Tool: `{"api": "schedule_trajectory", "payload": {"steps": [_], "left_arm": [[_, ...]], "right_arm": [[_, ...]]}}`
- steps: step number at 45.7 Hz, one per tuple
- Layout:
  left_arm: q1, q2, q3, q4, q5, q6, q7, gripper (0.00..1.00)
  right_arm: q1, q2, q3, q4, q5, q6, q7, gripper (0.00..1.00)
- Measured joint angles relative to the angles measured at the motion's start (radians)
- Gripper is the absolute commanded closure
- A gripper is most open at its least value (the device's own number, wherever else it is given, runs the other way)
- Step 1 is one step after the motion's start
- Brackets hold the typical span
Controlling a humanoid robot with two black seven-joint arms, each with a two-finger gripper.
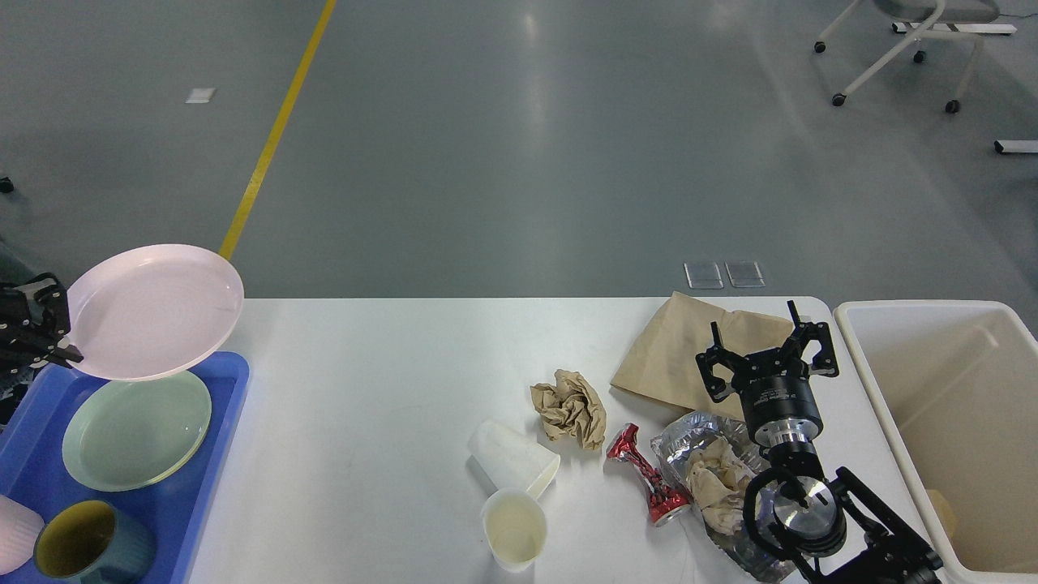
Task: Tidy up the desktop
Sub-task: 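Lift the pink plate with the left gripper and carry it over the tray, then lower the pink plate onto the green plate and release it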
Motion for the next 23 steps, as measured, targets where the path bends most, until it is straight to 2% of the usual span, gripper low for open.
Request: {"api": "schedule_trajectory", "payload": {"steps": [7,12,18,23], "left_arm": [[0.256,0.012,-0.162,0.219,-0.005,0.010,0.010,1.00],[0.416,0.014,-0.310,0.338,-0.005,0.034,0.060,1.00],[0.563,0.014,-0.480,0.403,-0.001,0.101,0.144,1.00],[0.624,0.009,-0.533,0.411,0.003,0.145,0.167,1.00]], "right_arm": [[0.000,0.000,0.000,0.000,0.000,0.000,0.000,0.00],[0.000,0.000,0.000,0.000,0.000,0.000,0.000,0.00],[-0.001,0.001,0.000,0.000,0.000,0.000,0.000,0.00],[-0.001,0.001,0.000,0.000,0.000,0.000,0.000,0.00]]}}
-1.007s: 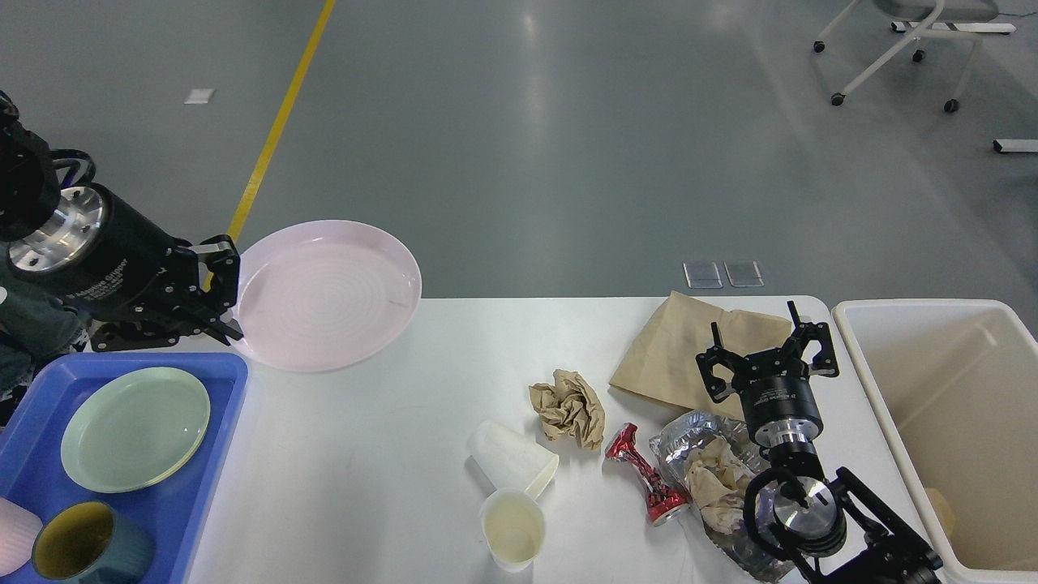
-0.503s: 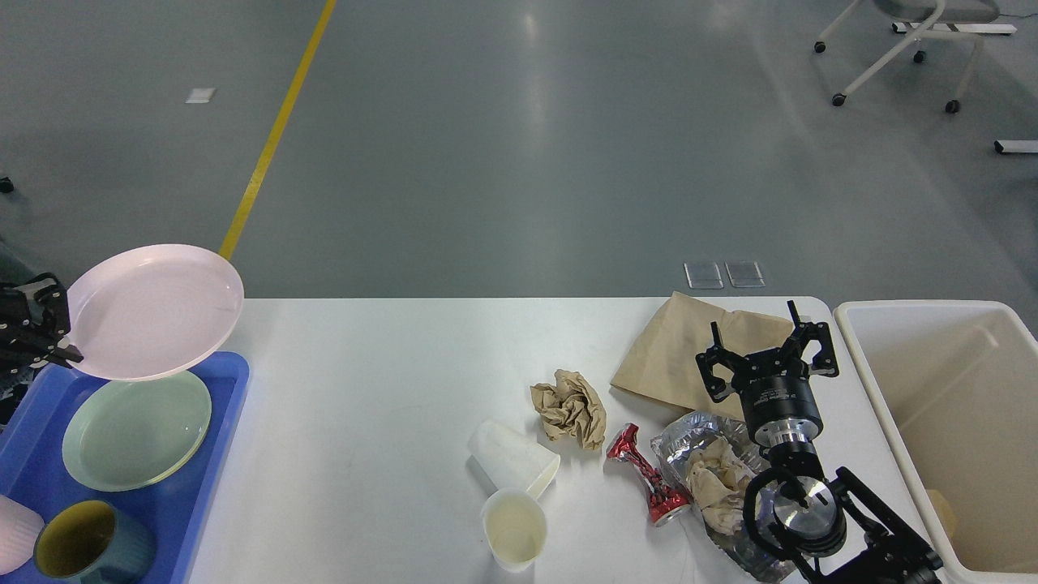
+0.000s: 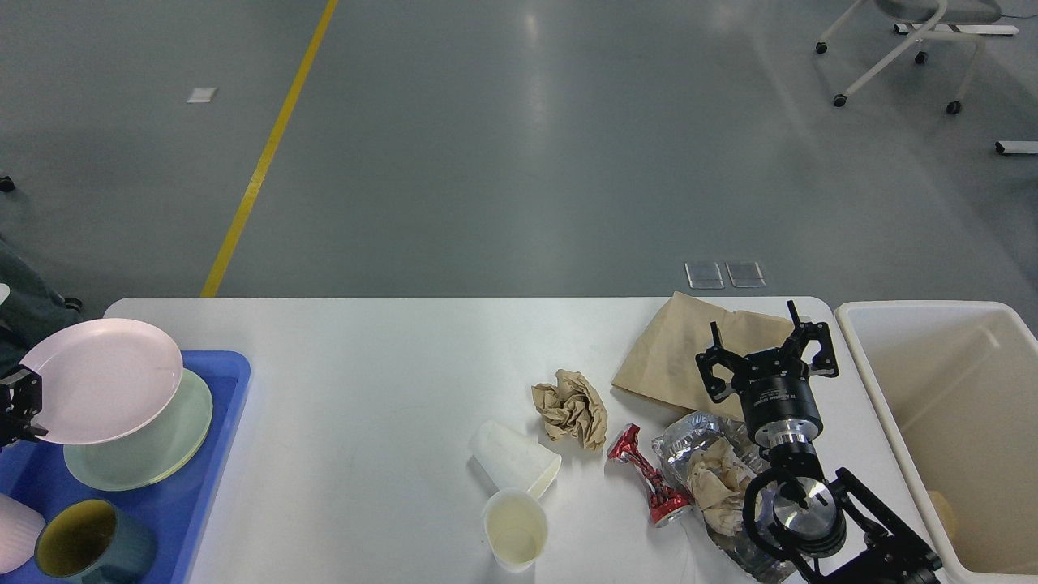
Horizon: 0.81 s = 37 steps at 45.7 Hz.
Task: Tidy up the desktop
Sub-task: 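Lower the pink plate onto the green plate and release it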
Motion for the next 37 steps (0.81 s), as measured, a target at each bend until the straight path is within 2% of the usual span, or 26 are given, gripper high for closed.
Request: {"api": "schedule_trajectory", "payload": {"steps": [9,37], "left_arm": [[0.042,-0.016,-0.017,0.001,0.023,0.048,0.000,1.00],[0.061,-0.043,-0.025,-0.010,0.076,0.058,-0.008,1.00]], "right_arm": [[0.001,0.000,0.000,0.000,0.000,0.000,0.000,0.00],[0.001,0.001,0.000,0.000,0.000,0.000,0.000,0.00]]}}
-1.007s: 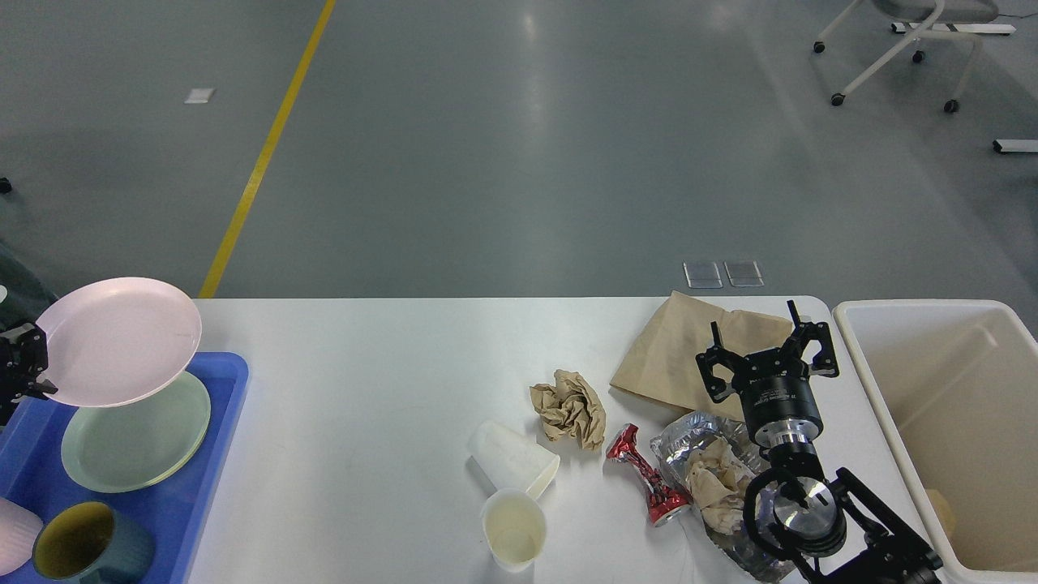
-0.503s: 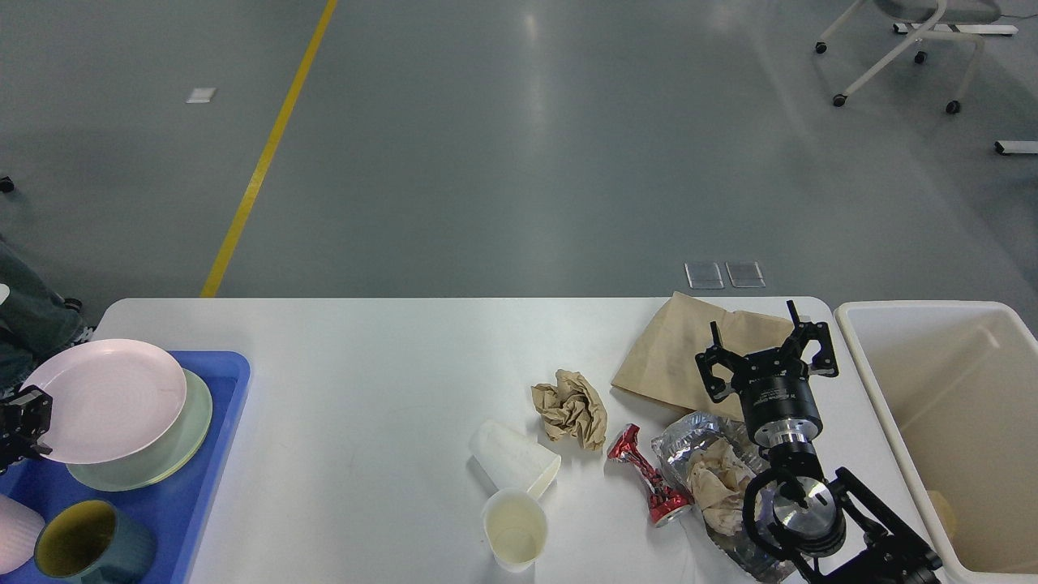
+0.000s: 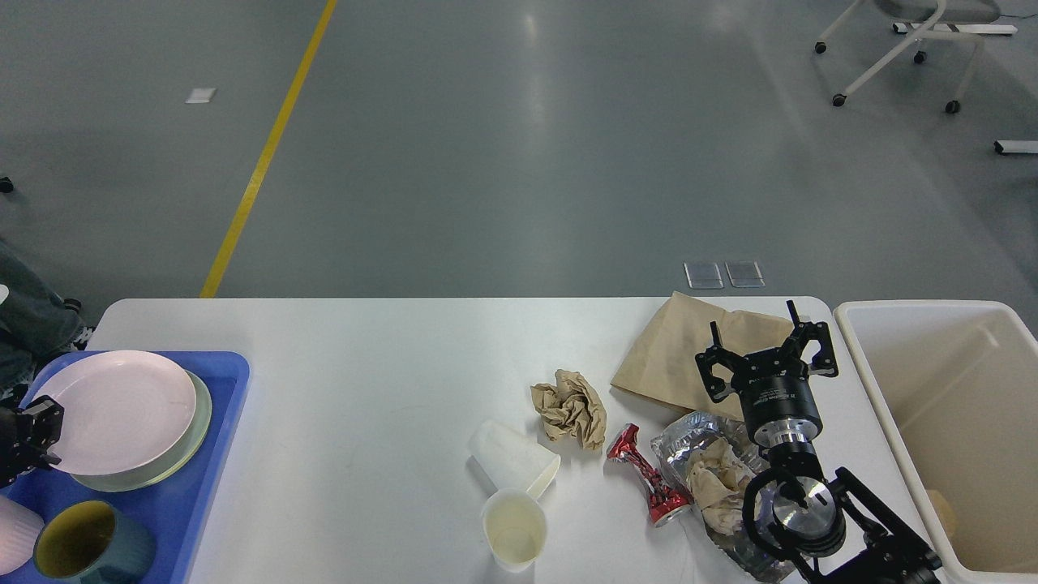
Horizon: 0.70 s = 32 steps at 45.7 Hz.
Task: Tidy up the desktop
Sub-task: 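Lower the pink plate onto the green plate and release it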
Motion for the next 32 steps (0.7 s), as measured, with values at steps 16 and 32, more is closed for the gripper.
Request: {"api": "schedule_trajectory", "payload": {"steps": [16,32], "left_arm": [[0.003,-0.013,-0.002,-0.001,-0.002,0.010,0.005,0.59],[0.002,-0.013,-0.003,-0.001,-0.001,0.070,0.013,0.22]], "right_arm": [[0.000,0.000,0.000,0.000,0.000,0.000,0.000,0.00],[0.000,0.000,0.000,0.000,0.000,0.000,0.000,0.00]]}}
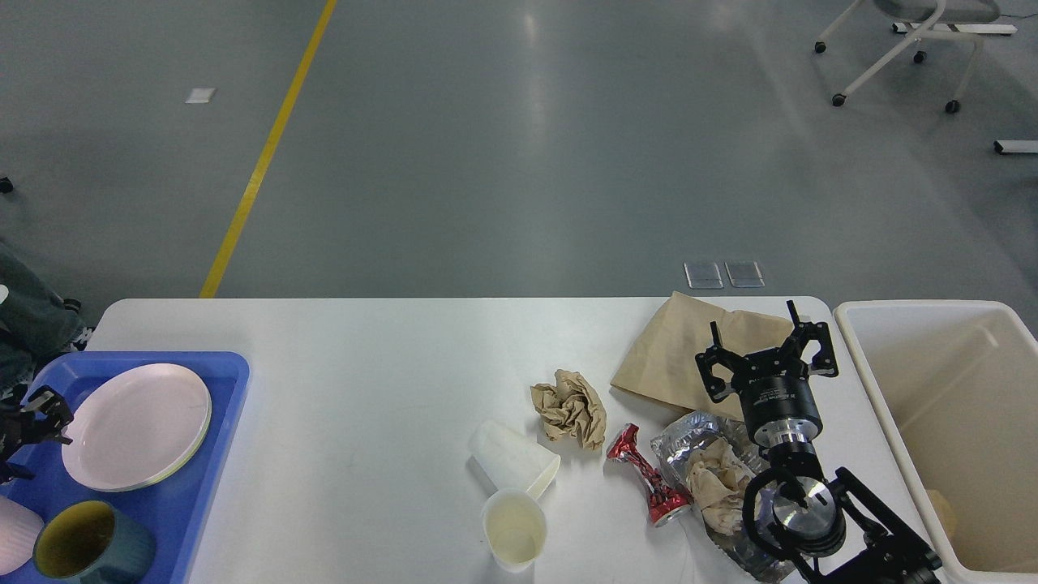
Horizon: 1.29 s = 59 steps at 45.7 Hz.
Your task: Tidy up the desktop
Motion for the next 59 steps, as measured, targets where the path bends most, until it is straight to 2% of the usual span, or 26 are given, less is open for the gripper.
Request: {"api": "schedule_trajectory", "payload": {"steps": [16,28,33,37,41,42,46,51,59], "left_arm": [[-0.022,0.010,0.001,-0.002,0.000,-0.004,0.001,0.09],[-0.129,-0.003,0.040,0.000,0.000,-0.001,0.001,0.04],[-0.191,-0.034,0.104,0.000,0.000,-0.013,0.003,0.04],[-0.216,-0.046,0.092,-0.010,-0.003,-0.037,0.001,0.04],[-0.225,-0.027,-0.030,-0.017,-0.006,-0.061,0.000,0.04],[-0.220,-0.006,-0.140,-0.019,-0.007,-0.070,-0.001,0.04],[-0.189,0.028,-0.335,-0.022,-0.006,-0.082,0.000,0.04],[-0.114,0.049,-0.626,-0.022,-0.005,-0.096,0.000,0.04],[0.047,0.027,-1.043,-0.021,-0.005,-0.100,-0.024,0.04]], "right_arm": [[0.000,0.000,0.000,0.000,0.000,0.000,0.000,0.00],[0.000,0.000,0.000,0.000,0.000,0.000,0.000,0.00],[0.000,0.000,0.000,0.000,0.000,0.000,0.000,0.00],[0.000,0.000,0.000,0.000,0.000,0.000,0.000,0.00],[0.000,0.000,0.000,-0.001,0.000,0.000,0.000,0.00],[0.000,0.000,0.000,-0.001,0.000,0.000,0.000,0.00],[0.000,0.000,0.000,-0.002,0.000,0.000,0.000,0.00],[0.000,0.000,0.000,-0.002,0.000,0.000,0.000,0.00],[0.000,0.000,0.000,-0.001,0.000,0.000,0.000,0.00]]}}
